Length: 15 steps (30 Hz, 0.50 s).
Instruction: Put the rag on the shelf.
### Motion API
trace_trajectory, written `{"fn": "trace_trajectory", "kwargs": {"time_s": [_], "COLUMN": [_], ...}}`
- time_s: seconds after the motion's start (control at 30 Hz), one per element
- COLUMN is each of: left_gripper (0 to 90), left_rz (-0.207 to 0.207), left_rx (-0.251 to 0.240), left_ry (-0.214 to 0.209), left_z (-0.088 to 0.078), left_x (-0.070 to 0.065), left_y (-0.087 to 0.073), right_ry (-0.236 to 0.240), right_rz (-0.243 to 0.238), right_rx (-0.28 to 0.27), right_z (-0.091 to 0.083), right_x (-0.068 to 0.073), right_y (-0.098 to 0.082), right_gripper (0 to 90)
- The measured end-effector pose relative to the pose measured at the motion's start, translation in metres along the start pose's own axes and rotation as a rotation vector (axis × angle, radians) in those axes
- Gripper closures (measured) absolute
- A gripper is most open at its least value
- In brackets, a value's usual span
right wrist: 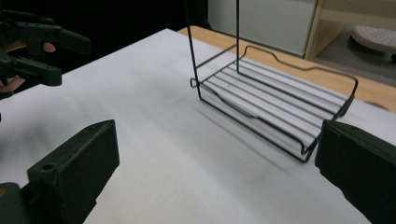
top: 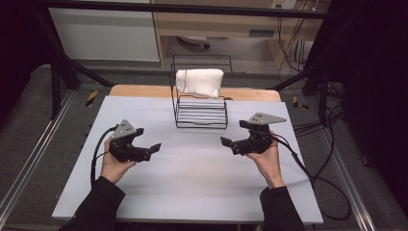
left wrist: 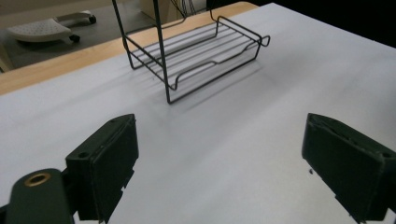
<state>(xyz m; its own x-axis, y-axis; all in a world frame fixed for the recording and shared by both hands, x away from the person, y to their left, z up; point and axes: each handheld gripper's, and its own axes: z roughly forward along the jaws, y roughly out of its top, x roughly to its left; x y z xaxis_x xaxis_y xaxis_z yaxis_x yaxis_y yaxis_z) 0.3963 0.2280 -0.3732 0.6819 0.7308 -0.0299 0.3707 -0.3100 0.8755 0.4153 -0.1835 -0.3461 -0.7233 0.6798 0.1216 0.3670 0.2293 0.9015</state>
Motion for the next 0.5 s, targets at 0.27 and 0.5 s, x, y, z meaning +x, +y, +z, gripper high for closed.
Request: {"fn": "trace_trajectory", "kwargs": {"time_s": [0.27,0.5], "left_gripper": [9.0,8.9], "left_rz": [0.002,-0.004], "left_rx": [0.032,0.052], "left_ry": [0.001,0.027], "left_z": [-0.011,-0.023], "left_x": [0.003,0.011], "left_y": [-0.027,-0.046], "right_ry": [0.005,0.024], "right_rz": [0.005,0.007], "right_rx": [0.022,0.062], "right_z": [-0.012,-0.021], "right_x": [-0.009,-0.011], "right_y": [-0.038,-0.063], "right_gripper": [0.4,0.4]}}
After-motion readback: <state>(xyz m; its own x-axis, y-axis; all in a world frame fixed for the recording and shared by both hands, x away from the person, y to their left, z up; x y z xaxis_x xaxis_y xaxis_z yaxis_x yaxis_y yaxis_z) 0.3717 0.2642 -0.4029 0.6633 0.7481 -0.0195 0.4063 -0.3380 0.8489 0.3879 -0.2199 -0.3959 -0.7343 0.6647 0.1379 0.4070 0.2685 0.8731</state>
